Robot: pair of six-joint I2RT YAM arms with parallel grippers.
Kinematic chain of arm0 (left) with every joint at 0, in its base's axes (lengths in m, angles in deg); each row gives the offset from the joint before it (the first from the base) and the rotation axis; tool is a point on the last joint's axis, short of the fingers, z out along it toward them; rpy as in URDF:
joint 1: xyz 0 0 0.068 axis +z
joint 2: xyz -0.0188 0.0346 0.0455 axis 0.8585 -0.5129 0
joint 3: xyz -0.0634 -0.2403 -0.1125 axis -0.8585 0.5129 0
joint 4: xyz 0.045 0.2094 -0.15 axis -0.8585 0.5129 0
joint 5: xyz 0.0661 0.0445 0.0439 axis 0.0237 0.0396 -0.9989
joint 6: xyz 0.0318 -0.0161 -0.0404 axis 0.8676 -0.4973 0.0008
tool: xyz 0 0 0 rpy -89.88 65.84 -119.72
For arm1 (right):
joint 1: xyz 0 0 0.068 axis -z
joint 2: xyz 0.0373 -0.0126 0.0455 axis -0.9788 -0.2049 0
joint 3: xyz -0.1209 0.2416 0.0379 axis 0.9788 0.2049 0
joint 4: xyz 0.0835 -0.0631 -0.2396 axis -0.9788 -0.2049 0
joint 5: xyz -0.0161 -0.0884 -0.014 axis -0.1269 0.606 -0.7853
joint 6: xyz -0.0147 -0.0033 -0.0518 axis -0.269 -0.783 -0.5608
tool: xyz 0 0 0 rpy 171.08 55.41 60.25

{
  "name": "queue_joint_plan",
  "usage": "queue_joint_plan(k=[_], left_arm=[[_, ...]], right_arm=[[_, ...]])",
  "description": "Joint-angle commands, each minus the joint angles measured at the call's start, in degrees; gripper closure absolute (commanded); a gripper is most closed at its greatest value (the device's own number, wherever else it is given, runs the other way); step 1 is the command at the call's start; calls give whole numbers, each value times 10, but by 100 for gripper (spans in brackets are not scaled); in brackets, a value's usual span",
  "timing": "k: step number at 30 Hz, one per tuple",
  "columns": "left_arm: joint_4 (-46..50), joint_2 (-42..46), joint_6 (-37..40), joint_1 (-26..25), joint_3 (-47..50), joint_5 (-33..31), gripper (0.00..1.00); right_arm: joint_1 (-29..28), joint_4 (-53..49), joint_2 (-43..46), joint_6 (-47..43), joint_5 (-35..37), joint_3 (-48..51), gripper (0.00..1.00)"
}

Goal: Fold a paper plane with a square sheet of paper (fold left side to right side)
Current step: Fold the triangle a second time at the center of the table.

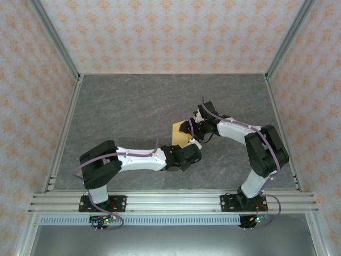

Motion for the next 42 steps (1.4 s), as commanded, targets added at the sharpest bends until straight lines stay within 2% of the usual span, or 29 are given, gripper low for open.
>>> queue_joint_plan(k=[1,5,12,18,22,24,26,27,31,35,37,42], left_arm=[[-13,29,-1,-4,9,1,100],[-20,40,-6,-1,18,19,100],[-58,75,-32,45,56,114,100],[-104,98,-55,95,88,206,100],[-128,100,-73,127,102,260,100],[-139,100,-83,145,110,288,100],[-147,97,-91,163,115,317,100],[-151,96,-93,171,117,333,100],[-157,91,-100,200,122,380,100],[-147,84,-100,220,117,402,100],[-134,81,-96,226,111,406,100],[-92,73,-80,234,95,409,100]], right_arm=[[-2,-14,-4,-13,15,-16,53],[0,-17,6,-21,30,-25,46],[17,-13,61,-20,65,-33,26],[27,-18,127,-25,114,-9,17],[28,-46,170,-48,139,15,18],[28,-66,184,-65,136,29,26],[26,-74,194,-67,130,50,42],[23,-72,199,-66,123,64,46],[6,-46,210,-50,105,116,67],[-20,-17,201,-26,107,160,93],[-35,-18,182,-24,110,166,98],[-67,-27,133,-20,129,163,100]])
